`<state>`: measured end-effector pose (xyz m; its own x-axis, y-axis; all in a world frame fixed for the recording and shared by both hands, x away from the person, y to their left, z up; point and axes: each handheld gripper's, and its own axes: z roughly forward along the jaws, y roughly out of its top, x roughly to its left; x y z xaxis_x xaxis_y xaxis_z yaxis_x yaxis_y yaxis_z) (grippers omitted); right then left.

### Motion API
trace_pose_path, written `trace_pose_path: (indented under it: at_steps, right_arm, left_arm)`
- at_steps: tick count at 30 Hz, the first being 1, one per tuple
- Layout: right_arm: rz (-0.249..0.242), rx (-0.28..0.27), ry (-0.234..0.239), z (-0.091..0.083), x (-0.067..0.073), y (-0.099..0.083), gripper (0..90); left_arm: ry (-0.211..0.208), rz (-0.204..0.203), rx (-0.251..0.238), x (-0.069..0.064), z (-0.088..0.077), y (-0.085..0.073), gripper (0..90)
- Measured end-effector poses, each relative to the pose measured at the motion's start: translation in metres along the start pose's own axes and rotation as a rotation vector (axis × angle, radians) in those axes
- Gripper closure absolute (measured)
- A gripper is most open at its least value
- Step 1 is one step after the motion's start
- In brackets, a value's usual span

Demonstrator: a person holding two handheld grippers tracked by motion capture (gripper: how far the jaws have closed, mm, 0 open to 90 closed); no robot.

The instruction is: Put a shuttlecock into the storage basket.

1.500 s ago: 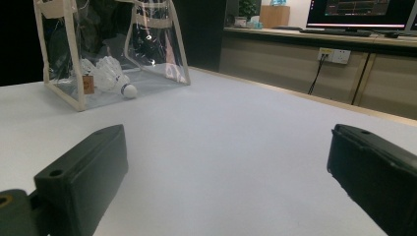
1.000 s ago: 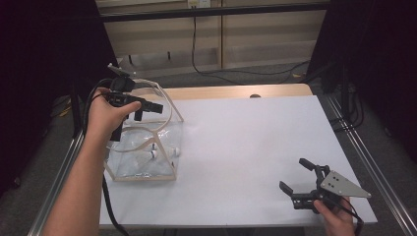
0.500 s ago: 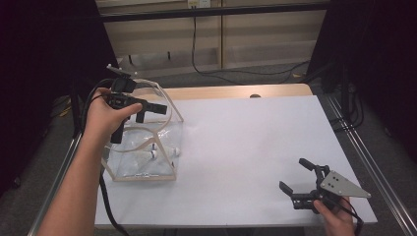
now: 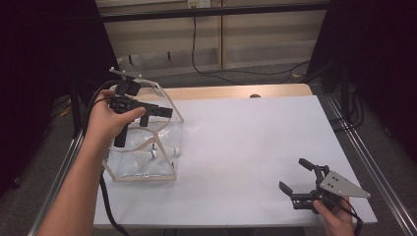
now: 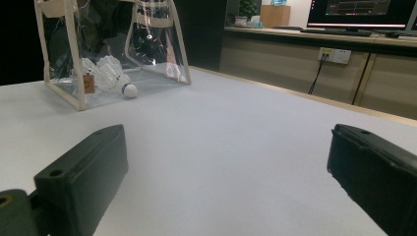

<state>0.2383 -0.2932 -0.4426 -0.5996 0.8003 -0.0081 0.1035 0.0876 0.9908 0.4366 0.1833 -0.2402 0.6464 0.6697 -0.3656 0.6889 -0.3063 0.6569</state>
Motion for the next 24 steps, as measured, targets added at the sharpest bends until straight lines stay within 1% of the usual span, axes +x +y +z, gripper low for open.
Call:
trace_pose_path:
  at_steps: [2, 9, 10, 13, 21, 24]
  right_arm:
    - [0.0, -0.001, 0.0, 0.0, 0.0, 0.0, 1.4]
    - [-0.002, 0.0, 0.001, 0.0, 0.0, 0.0, 1.4]
    - [-0.001, 0.001, 0.0, 0.001, 0.0, 0.0, 1.4]
    - [0.0, 0.001, 0.001, 0.001, 0.0, 0.0, 1.4]
    - [0.0, 0.002, 0.002, 0.002, 0.0, 0.0, 1.4]
    - [0.001, 0.005, 0.004, 0.001, 0.0, 0.0, 1.4]
  left_arm:
    - [-0.014, 0.003, -0.003, -0.002, 0.001, 0.0, 26.4]
    - [-0.029, 0.035, -0.009, -0.01, 0.001, 0.0, 23.4]
    - [-0.037, 0.03, -0.014, -0.012, 0.001, 0.0, 23.4]
    - [-0.058, 0.037, -0.011, -0.014, 0.001, 0.0, 23.2]
    - [-0.089, 0.061, -0.013, -0.022, 0.004, -0.002, 22.2]
    - [-0.105, 0.06, -0.017, -0.024, 0.006, -0.004, 21.8]
